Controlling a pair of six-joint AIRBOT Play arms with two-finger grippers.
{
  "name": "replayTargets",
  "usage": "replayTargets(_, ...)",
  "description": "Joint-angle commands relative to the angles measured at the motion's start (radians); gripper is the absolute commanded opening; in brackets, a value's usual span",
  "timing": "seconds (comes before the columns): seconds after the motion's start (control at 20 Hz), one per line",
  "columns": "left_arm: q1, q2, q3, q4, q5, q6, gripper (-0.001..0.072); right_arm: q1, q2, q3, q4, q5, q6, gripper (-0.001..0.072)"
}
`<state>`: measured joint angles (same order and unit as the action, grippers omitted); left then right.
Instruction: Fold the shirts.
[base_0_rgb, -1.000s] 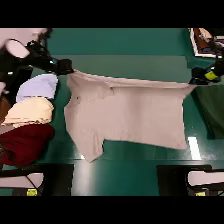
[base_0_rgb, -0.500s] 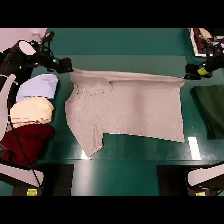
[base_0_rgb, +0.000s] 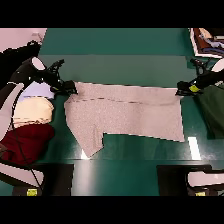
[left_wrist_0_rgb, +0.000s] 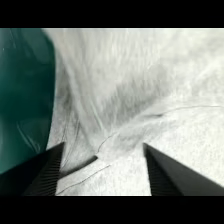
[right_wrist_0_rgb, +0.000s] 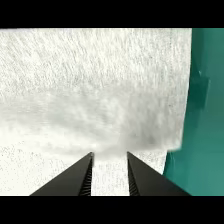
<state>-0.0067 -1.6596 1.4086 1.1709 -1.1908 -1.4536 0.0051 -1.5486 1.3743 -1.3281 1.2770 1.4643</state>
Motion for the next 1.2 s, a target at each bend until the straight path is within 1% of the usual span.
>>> replayTargets(0.0, 0.015, 0.029, -0.036, 0.022, -0.055, -0.031, 0.0605, -0.001, 0.040, -0.040, 0.047, 0.021, 0.000, 0.0264)
replayTargets(0.1, 0.016, 0.103, -0.060, 0.119, -0.110, -0.031, 0.0605, -0.021, 0.113, -0.064, 0.066, 0.059, -0.014, 0.0264)
replayTargets(0.2, 0.016, 0.231, -0.189, 0.140, -0.108, -0.031, 0.0605, -0.037, 0.214, -0.132, 0.090, 0.074, -0.029, 0.0263)
replayTargets(0.3, 0.013, 0.365, -0.378, 0.103, -0.089, -0.032, 0.0605, -0.056, 0.303, -0.207, 0.117, 0.069, -0.037, 0.0263)
replayTargets(0.45, 0.013, 0.542, -0.672, -0.026, -0.046, -0.031, 0.0605, -0.071, 0.405, -0.305, 0.133, 0.013, -0.042, 0.0263)
replayTargets(0.55, 0.013, 0.621, -0.810, -0.086, 0.008, -0.032, 0.0605, -0.071, 0.438, -0.336, 0.132, -0.011, -0.042, 0.0263)
replayTargets(0.7, 0.013, 0.663, -0.907, -0.177, 0.076, -0.031, 0.0605, -0.071, 0.441, -0.337, 0.136, -0.010, -0.042, 0.0262)
replayTargets(0.9, 0.013, 0.663, -0.929, -0.277, 0.175, -0.010, 0.0605, -0.071, 0.441, -0.337, 0.158, -0.010, -0.042, 0.0262)
replayTargets(1.0, 0.013, 0.663, -0.929, -0.325, 0.189, 0.026, 0.0605, -0.071, 0.441, -0.337, 0.158, -0.010, -0.042, 0.0262)
replayTargets(1.15, 0.013, 0.663, -0.929, -0.349, 0.188, 0.032, 0.0604, -0.071, 0.441, -0.337, 0.159, -0.010, -0.042, 0.0262)
